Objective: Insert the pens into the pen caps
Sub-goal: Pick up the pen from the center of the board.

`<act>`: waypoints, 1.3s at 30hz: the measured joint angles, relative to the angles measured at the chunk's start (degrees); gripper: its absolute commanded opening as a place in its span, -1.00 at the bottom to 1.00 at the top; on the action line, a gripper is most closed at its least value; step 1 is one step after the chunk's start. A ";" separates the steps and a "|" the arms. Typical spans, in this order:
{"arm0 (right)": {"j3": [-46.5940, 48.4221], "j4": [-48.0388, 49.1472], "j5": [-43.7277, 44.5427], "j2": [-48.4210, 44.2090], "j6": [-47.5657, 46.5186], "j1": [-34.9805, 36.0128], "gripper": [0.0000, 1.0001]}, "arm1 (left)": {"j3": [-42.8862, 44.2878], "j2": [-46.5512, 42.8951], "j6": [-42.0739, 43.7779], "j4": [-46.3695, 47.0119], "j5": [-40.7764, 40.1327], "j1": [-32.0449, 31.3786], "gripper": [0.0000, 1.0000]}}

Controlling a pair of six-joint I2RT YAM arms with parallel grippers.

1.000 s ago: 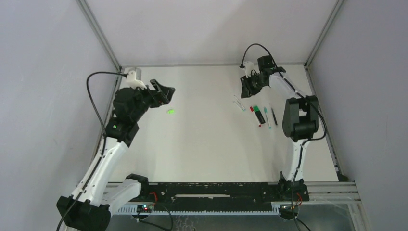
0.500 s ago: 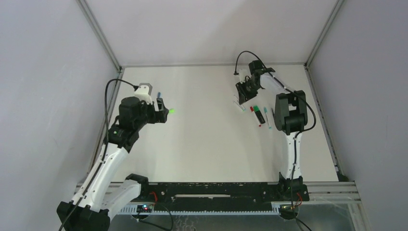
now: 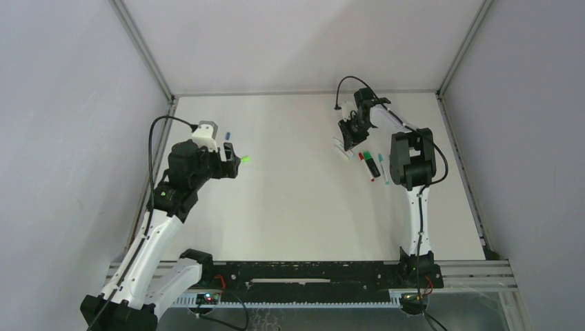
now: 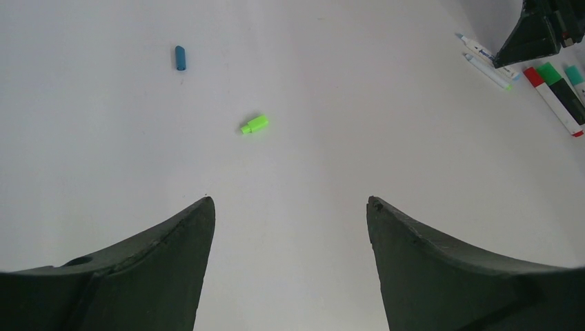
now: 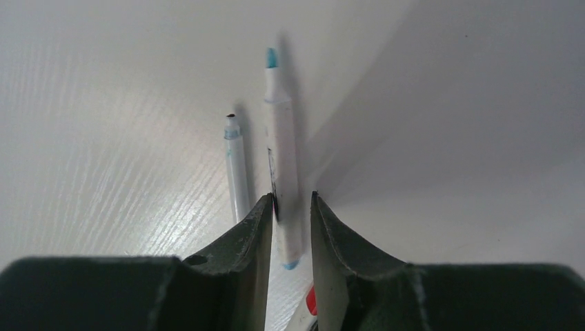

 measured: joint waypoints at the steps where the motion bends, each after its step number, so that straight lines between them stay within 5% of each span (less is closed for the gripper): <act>1: 0.00 -0.04 0.37 0.02 -0.02 0.00 -0.36 | 0.00 0.00 0.07 0.02 0.02 0.00 0.68; 15: 0.00 -0.09 6.05 0.04 -1.97 2.03 -0.43 | 0.00 0.04 0.17 0.02 0.24 0.00 0.68; 22: 0.04 -0.07 7.58 0.04 -3.26 2.89 -0.99 | 0.00 0.09 0.20 0.00 0.44 0.00 0.68; 31: -1.46 1.07 5.27 -1.01 -2.97 1.75 -1.00 | 0.00 0.42 0.24 0.02 0.59 0.00 0.68; 39: -9.57 3.30 -3.32 -11.34 -1.44 -1.14 -1.00 | -0.22 0.35 0.68 0.57 4.37 0.00 0.68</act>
